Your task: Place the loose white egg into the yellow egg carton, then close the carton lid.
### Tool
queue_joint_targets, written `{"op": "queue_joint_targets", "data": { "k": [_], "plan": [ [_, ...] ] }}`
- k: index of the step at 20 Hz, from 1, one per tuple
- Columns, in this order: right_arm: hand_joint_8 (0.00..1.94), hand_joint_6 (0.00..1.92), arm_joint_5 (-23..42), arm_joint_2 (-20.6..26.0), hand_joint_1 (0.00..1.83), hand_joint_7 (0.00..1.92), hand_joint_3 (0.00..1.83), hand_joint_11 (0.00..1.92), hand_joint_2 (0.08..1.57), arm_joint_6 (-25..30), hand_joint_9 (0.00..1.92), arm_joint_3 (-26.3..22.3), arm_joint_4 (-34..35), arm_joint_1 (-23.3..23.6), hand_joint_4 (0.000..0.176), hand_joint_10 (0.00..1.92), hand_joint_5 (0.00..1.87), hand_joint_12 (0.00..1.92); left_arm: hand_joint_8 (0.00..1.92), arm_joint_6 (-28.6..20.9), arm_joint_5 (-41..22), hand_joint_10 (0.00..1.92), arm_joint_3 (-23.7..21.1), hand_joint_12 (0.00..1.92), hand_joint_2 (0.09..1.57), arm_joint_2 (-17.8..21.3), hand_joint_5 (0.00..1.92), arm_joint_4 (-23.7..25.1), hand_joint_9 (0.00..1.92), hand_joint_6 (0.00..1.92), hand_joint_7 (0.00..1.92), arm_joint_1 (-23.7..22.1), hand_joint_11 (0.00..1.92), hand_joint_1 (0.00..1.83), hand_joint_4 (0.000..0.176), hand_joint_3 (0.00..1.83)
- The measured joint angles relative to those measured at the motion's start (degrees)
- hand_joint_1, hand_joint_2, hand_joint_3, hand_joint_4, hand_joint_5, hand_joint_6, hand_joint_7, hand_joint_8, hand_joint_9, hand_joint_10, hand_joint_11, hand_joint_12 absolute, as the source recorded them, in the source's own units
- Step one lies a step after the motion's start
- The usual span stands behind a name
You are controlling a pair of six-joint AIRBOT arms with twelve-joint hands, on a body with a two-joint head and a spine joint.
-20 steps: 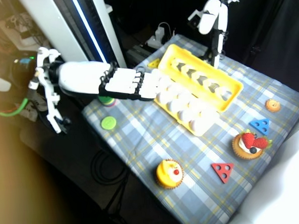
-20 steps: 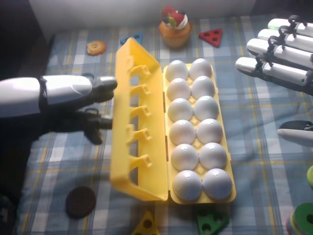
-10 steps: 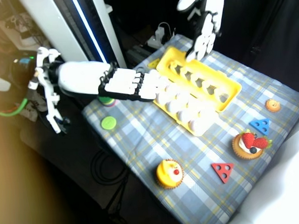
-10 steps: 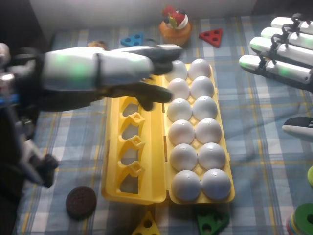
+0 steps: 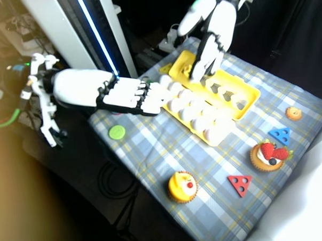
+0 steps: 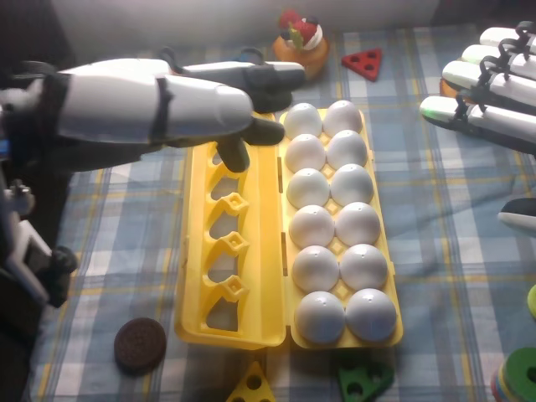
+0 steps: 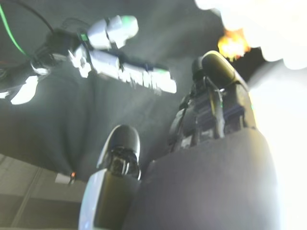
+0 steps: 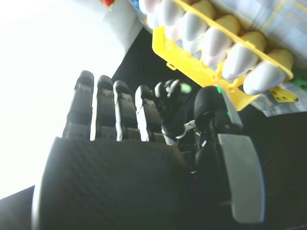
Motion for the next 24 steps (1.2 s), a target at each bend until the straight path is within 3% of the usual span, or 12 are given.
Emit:
{"op": "queue_joint_targets", "data": {
  "k": [3,4,5,7,10,13,14,17,19,21,24],
  "plan": [
    [0.00,0.00,-0.02,0.04,0.38,0.00,0.00,0.00,1.33,0.00,0.00,0.00,0.42,-0.02,0.054,0.00,0.00,0.01,0.00,1.16,-0.70,0.05,-1.20,1.47,1.42,2.82,0.00,-2.32,0.27,0.00,0.00,3.58,0.00,0.00,0.013,0.02],
    [0.00,0.00,0.00,0.04,0.38,0.00,0.00,0.00,1.32,0.00,0.00,0.00,0.70,-0.02,0.066,0.00,0.00,0.01,0.00,2.58,0.24,0.05,-1.31,1.30,1.40,3.74,0.00,-4.68,0.28,0.00,0.00,5.73,0.00,0.00,0.025,0.00],
    [0.00,0.00,-0.02,0.09,0.37,0.00,0.00,0.00,1.32,0.00,0.00,0.00,0.81,-0.02,0.069,0.00,0.00,0.00,0.00,3.13,0.92,0.05,-1.29,1.25,1.40,4.42,0.00,-7.26,0.27,0.00,0.00,7.34,0.00,0.00,0.001,0.00],
    [0.00,0.00,0.00,0.09,0.31,0.00,0.01,0.00,1.34,0.00,0.00,-0.02,0.83,-0.02,0.055,0.00,0.00,0.00,0.00,4.07,2.43,0.03,-1.22,1.22,1.40,5.14,0.00,-10.03,0.26,0.00,0.00,9.16,0.00,0.00,0.000,0.00],
    [0.00,0.00,0.00,0.09,0.29,0.00,0.00,0.00,1.33,0.00,0.00,0.00,0.85,-0.02,0.047,0.00,0.00,0.00,0.00,4.22,3.69,0.01,-0.17,1.25,1.38,4.46,0.00,-12.37,0.22,0.00,0.00,11.30,0.00,0.00,0.000,0.00],
    [0.00,0.00,0.00,0.09,0.25,0.00,0.00,0.00,1.34,0.00,0.00,0.00,1.01,-0.02,0.058,0.00,0.00,0.00,0.00,4.09,4.20,0.01,0.57,1.31,1.41,3.65,0.00,-14.56,0.22,0.00,0.00,13.99,0.00,0.00,0.000,0.01],
    [0.00,0.00,0.02,0.00,0.28,0.00,0.00,0.00,1.33,0.00,0.00,0.00,1.01,-0.02,0.040,0.00,0.00,0.00,0.00,4.04,4.61,0.01,0.85,1.38,1.47,3.54,0.00,-15.06,0.22,0.00,0.00,14.86,0.00,0.00,0.000,0.02],
    [0.00,0.00,0.02,-0.02,0.31,0.00,0.00,0.00,1.32,0.00,0.00,0.00,0.98,-0.02,0.025,0.00,0.00,0.00,0.00,3.76,4.87,0.01,1.57,1.39,1.48,3.04,0.00,-17.44,0.22,0.00,0.00,16.81,0.01,0.00,0.000,0.01],
    [0.00,0.00,-0.07,-0.04,0.31,0.00,0.00,0.00,1.32,0.00,0.00,0.02,0.98,-0.02,0.026,0.00,0.00,0.00,0.00,3.72,5.20,0.02,1.64,1.38,1.47,2.64,0.00,-17.49,0.25,0.00,0.00,18.12,0.04,0.00,0.000,0.00],
    [0.00,0.00,-0.04,-0.04,0.34,0.00,0.00,0.00,1.32,0.00,0.00,0.04,1.01,-0.02,0.039,0.00,0.00,0.00,0.00,2.56,4.79,0.03,1.88,1.31,1.46,1.75,0.00,-18.75,0.30,0.00,0.00,19.91,0.09,0.00,0.000,0.00],
    [0.00,0.00,-0.04,-0.13,0.34,0.00,0.00,0.00,1.32,0.00,0.00,0.04,1.03,-0.31,0.034,0.00,0.00,0.00,0.00,1.42,2.95,0.05,1.99,1.34,1.43,0.44,0.00,-19.39,0.37,0.00,0.00,21.53,0.16,0.06,0.000,0.00]
  ]
}}
